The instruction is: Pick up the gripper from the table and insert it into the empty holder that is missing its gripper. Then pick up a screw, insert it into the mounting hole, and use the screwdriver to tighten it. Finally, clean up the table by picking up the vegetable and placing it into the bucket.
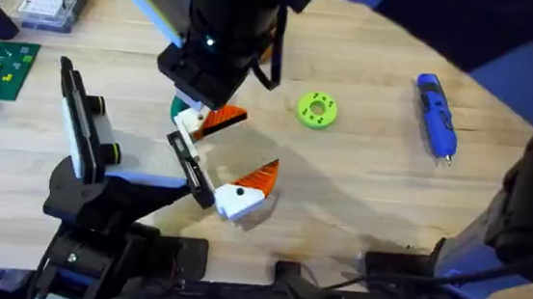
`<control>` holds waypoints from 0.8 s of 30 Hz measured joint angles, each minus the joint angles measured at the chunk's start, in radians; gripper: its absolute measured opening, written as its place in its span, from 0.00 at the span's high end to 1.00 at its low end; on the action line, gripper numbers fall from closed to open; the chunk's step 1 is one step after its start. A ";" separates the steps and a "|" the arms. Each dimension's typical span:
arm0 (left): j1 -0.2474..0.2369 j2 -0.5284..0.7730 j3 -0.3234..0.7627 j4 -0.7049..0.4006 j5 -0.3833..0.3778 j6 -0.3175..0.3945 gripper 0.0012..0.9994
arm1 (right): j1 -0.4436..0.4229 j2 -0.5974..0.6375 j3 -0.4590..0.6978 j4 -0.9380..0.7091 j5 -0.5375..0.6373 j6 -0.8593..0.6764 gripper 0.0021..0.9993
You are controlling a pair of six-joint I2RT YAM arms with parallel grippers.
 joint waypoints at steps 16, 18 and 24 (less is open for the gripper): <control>0.000 0.000 0.000 0.000 0.000 0.000 0.01 | 0.046 -0.009 0.007 -0.049 0.000 0.000 0.99; 0.000 0.000 0.000 0.000 0.000 0.000 0.01 | 0.046 -0.009 0.007 -0.051 0.000 0.000 0.99; 0.000 0.000 0.000 0.000 0.000 0.000 0.01 | 0.045 -0.009 0.007 -0.050 0.000 0.000 0.99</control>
